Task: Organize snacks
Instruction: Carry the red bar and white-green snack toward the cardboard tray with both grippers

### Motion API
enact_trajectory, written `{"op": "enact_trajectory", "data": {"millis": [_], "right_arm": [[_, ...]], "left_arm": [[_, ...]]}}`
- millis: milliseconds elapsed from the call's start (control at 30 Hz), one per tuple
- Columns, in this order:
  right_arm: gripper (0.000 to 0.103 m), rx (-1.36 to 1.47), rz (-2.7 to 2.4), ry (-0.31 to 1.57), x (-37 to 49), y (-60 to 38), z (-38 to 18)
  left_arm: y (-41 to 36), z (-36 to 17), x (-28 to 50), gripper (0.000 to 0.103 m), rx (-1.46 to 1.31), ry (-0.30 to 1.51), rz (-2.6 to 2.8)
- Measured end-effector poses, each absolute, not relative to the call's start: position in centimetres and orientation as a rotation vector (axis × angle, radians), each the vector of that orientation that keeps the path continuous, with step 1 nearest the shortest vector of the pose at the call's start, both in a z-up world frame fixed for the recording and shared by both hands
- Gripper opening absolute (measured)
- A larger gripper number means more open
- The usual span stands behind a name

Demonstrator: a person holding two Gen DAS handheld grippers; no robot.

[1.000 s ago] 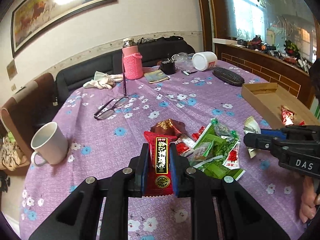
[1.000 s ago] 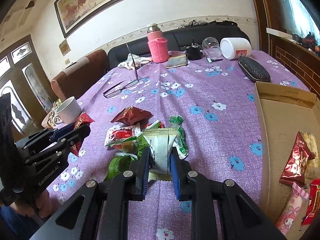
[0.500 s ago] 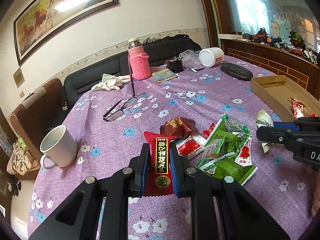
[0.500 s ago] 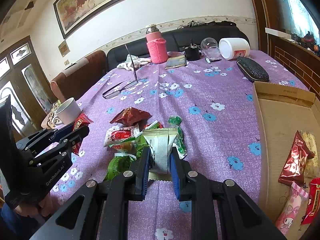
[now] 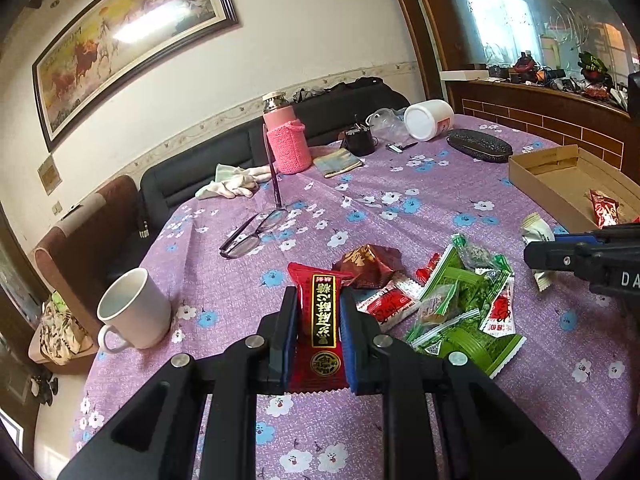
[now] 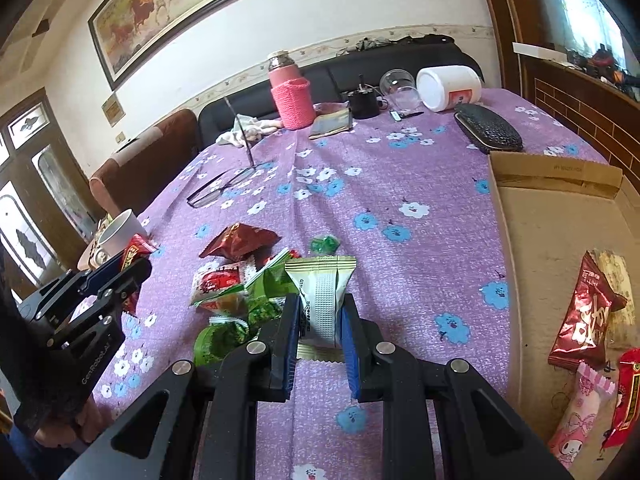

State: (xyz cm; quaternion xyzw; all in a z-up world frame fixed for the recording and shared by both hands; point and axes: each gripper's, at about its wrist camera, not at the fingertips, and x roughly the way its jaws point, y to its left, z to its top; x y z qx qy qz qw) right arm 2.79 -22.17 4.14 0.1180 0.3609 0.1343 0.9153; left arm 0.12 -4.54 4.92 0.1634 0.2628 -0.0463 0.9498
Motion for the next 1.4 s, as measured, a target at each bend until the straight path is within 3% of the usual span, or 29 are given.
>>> {"op": "enact_trajectory", "data": {"millis": [1400], "right_arm": [[0.021,0.383,0.189,0.683,1.4,-25.5,5.5]], "left_arm": [[-4.4,4.6,0.3,0.019,0.264,0.587,-0.204]]}}
